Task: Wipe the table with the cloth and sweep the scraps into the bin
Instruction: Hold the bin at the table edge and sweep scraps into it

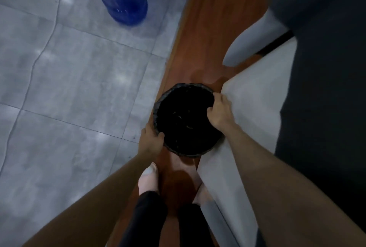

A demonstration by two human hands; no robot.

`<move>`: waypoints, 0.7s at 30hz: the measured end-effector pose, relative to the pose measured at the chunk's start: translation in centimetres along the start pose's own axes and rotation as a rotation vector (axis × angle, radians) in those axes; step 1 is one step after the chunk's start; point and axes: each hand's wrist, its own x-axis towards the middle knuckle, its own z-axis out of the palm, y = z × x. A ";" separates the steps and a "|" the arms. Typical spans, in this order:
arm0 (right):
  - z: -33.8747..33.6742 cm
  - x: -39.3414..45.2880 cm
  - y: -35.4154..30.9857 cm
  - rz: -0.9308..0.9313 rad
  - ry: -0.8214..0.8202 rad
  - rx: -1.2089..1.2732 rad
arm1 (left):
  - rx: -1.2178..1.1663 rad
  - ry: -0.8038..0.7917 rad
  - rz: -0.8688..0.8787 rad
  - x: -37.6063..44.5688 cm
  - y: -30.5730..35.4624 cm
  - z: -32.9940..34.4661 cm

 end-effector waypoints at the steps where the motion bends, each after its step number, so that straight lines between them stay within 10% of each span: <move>1: 0.7 1.2 0.7 0.021 -0.010 -0.013 | -0.047 -0.012 -0.061 1.1 -0.9 1.0; 7: 3.4 5.4 3.4 0.208 -0.163 0.037 | -0.668 -0.243 -0.474 4.9 -4.2 5.5; 21: -8.4 -7.3 -5.7 0.353 0.202 0.372 | -0.560 0.003 -0.074 -5.6 3.5 -6.5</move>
